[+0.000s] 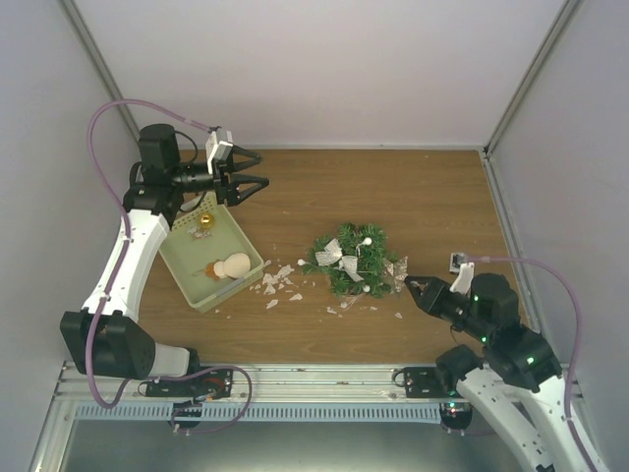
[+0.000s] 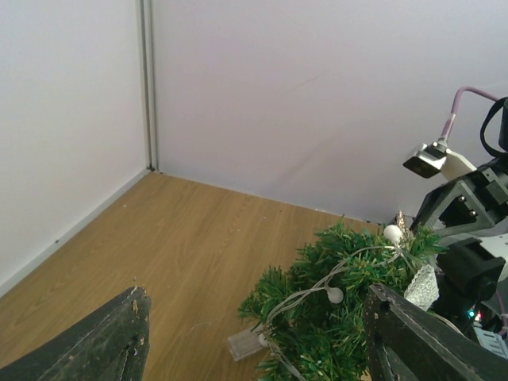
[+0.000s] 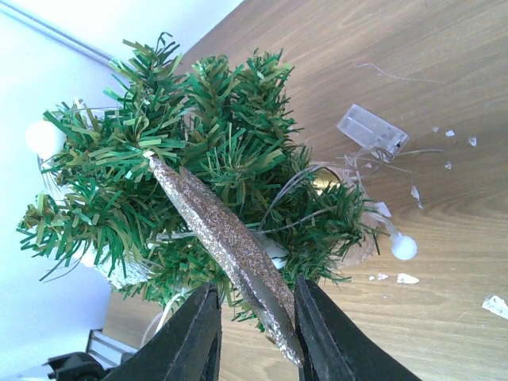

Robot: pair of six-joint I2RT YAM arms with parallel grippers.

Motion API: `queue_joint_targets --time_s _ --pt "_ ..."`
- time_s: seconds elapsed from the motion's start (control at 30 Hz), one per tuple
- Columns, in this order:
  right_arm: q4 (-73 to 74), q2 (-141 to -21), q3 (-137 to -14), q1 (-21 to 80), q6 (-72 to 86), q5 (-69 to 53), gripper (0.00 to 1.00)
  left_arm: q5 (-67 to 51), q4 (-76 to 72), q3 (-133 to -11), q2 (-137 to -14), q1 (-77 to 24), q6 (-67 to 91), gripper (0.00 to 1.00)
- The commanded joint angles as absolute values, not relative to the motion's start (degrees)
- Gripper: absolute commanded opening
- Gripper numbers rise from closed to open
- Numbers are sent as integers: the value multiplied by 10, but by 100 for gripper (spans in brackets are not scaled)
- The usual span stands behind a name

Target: Decorate the small christmas tree

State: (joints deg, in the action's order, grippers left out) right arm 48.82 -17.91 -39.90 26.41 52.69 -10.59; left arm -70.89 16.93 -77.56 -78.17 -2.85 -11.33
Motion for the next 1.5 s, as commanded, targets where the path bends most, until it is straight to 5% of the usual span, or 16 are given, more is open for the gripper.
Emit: queue_joint_targets --time_s 0.0,1.07,1.47 --pt "472 -212 -422 266 492 -115 28 -715 150 -784 -788 -25 -111 73" --pt "424 -403 -527 266 382 -144 17 -716 150 -787 -786 -25 -109 73" --pt "491 -396 -599 266 359 -54 29 -720 144 -783 -790 -25 -100 73"
